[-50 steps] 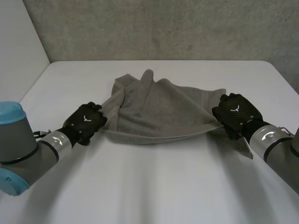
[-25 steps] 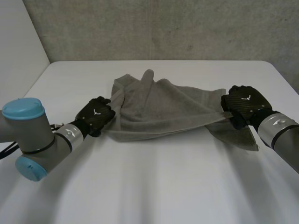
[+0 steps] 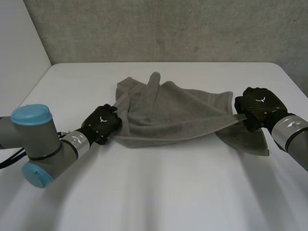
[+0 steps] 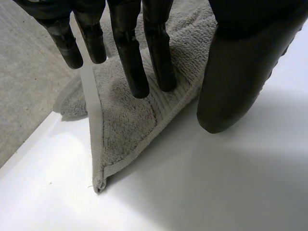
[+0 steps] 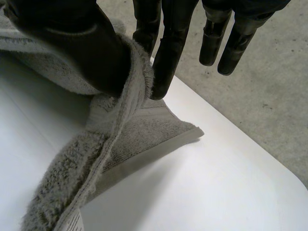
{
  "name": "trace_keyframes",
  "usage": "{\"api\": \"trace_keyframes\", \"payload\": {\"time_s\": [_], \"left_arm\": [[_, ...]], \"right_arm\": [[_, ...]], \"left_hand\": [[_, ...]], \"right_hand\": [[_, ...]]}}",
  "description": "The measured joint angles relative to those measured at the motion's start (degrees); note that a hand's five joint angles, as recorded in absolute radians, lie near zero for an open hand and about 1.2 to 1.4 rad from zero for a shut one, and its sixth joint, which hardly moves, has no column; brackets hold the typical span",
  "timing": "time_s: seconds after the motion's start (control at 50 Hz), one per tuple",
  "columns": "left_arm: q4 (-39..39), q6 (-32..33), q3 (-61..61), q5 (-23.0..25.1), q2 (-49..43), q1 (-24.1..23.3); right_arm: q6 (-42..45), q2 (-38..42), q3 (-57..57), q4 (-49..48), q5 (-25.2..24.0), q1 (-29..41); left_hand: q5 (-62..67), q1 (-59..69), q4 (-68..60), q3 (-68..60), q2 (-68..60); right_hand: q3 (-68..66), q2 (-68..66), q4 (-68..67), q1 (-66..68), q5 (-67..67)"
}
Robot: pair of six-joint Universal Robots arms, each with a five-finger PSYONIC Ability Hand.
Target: Fold the towel.
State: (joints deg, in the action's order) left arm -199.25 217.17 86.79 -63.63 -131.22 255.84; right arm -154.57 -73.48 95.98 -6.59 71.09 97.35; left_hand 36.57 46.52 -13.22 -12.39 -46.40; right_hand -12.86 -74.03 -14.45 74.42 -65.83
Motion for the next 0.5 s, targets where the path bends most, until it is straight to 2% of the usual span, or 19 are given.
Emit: {"api": "trace_keyframes", "payload": {"time_s": [0.18, 0.34, 0.5], "left_arm": [[-0.2, 0.0, -0.6, 0.1, -1.1, -0.1], [-0.1, -0.1, -1.3, 0.1, -2.1, -0.8], [0.1, -0.6, -1.6, 0.2, -1.2, -1.6]], "right_arm": [[0.0, 0.0, 0.0, 0.0, 0.0, 0.0], [0.1, 0.0, 0.1, 0.0, 0.0, 0.0], [0.0, 0.0, 0.3, 0.1, 0.0, 0.0]], "left_hand": [[1.2, 1.4, 0.0, 0.0, -1.6], [27.7, 25.3, 0.0, 0.0, -27.8], [28.9, 27.8, 0.0, 0.0, -28.1]], "right_hand": [[0.0, 0.0, 0.0, 0.0, 0.0], [0.0, 0.0, 0.0, 0.0, 0.0], [0.0, 0.0, 0.0, 0.0, 0.0]]}}
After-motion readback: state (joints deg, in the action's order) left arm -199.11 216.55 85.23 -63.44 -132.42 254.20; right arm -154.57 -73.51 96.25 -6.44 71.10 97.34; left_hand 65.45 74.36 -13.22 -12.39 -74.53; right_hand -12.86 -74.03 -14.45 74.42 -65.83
